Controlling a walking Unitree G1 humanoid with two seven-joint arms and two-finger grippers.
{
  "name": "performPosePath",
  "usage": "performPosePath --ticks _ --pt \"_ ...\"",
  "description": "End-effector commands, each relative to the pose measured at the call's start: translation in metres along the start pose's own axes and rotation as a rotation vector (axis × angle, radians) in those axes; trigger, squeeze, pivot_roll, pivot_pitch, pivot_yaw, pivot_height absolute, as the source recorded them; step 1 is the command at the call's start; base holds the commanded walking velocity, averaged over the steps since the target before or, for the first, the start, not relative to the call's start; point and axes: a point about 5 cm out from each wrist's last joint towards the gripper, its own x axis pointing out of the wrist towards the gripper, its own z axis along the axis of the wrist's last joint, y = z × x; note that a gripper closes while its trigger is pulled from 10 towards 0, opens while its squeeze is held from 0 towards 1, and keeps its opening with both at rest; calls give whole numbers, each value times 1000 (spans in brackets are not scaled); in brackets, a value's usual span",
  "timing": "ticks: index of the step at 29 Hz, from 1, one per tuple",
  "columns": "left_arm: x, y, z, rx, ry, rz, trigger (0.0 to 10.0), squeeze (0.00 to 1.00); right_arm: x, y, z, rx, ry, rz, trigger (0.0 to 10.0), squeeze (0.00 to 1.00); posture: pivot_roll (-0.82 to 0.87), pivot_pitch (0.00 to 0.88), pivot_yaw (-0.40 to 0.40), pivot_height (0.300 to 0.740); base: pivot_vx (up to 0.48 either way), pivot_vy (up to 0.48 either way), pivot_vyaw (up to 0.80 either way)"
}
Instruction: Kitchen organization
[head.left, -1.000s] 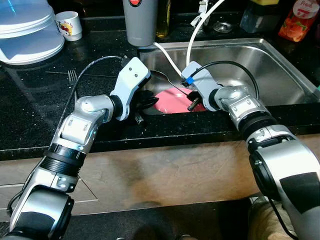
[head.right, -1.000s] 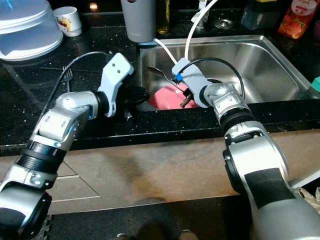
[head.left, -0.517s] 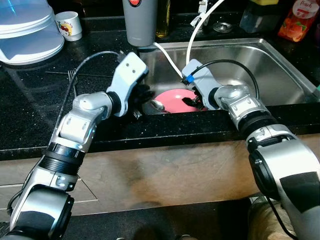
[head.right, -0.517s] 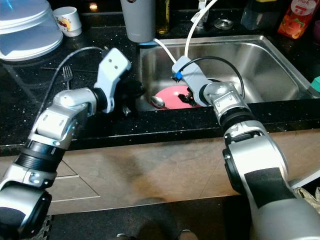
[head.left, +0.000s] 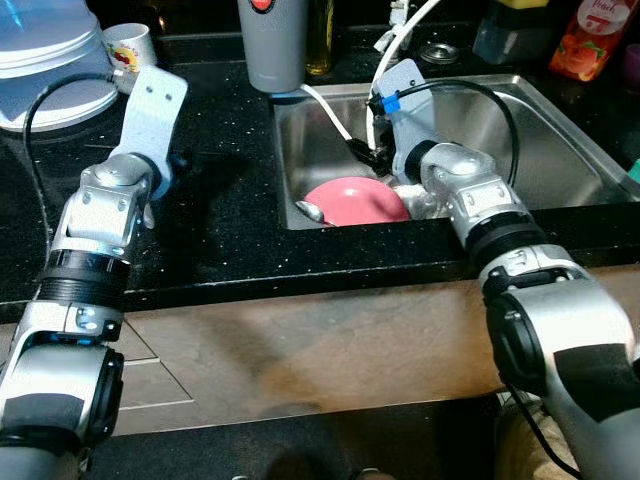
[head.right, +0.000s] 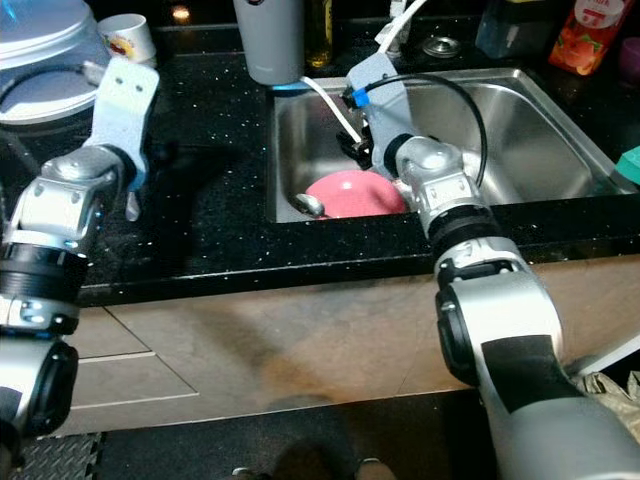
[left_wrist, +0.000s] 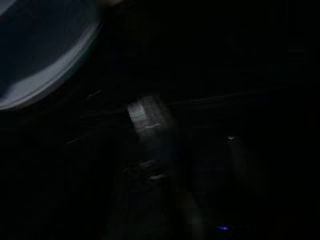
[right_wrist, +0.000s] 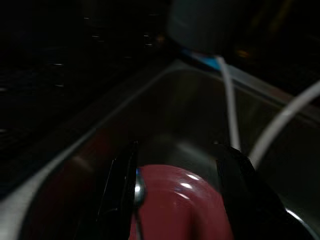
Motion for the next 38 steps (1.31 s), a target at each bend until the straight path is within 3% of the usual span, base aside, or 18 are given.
performPosePath --ticks 1,2,3,4,6,8,12,19,22,30,33,34,35,36,37,38 --pt "1 18 2 -21 57 94 10000 1000 0 3 -3 16 -11 17 10000 0 13 137 7 740 0 0 0" --pt "1 20 1 -38 76 88 10000 122 0 4 -3 16 -11 19 10000 0 13 137 7 740 0 0 0" --pt "1 20 1 -38 76 88 10000 122 0 4 -3 16 -11 19 10000 0 13 137 7 740 0 0 0" --pt "1 20 0 -69 90 62 10000 0 0 5 -4 17 -10 24 10000 0 14 137 6 740 0 0 0" --pt "2 22 -5 -131 138 27 10000 0 1 8 -4 7 -10 41 10000 0 16 136 4 740 0 0 0" --pt "2 22 -8 -139 152 23 10000 0 1 9 -4 3 -13 45 10000 0 17 136 2 740 0 0 0" --pt "5 13 -18 -218 195 -42 10000 0 2 13 0 -8 -31 60 10000 0 15 133 1 740 0 0 0" --pt "5 6 -25 -253 258 -81 10000 0 2 18 1 -8 -32 98 10000 0 14 126 3 740 0 0 0" --pt "5 3 -30 -219 296 -99 10000 0 1 23 -5 0 -11 180 10000 0 14 121 6 740 0 0 0" --pt "4 -1 -36 -198 331 -132 10000 0 -17 50 3 73 -148 570 10000 0 14 116 7 740 0 0 0" --pt "4 -2 -40 -174 354 -141 10000 0 -21 58 2 54 -151 619 10000 0 14 116 8 740 0 0 0" --pt "4 -3 -40 -170 356 -143 9294 0 -22 59 2 52 -149 626 10000 0 16 118 10 740 0 0 0" --pt "4 -3 -40 -168 357 -144 9294 0 -22 60 2 52 -148 630 10000 0 16 118 11 740 0 0 0" --pt "4 -3 -40 -169 356 -145 2824 0 -22 60 2 51 -147 633 10000 0 16 118 11 740 0 0 0" --pt "4 -3 -40 -169 356 -146 0 0 -22 61 2 51 -147 634 10000 0 16 118 11 740 0 0 0" --pt "3 -3 -40 -173 355 -150 0 0 -23 61 2 52 -146 637 10000 0 18 120 12 740 0 0 0"
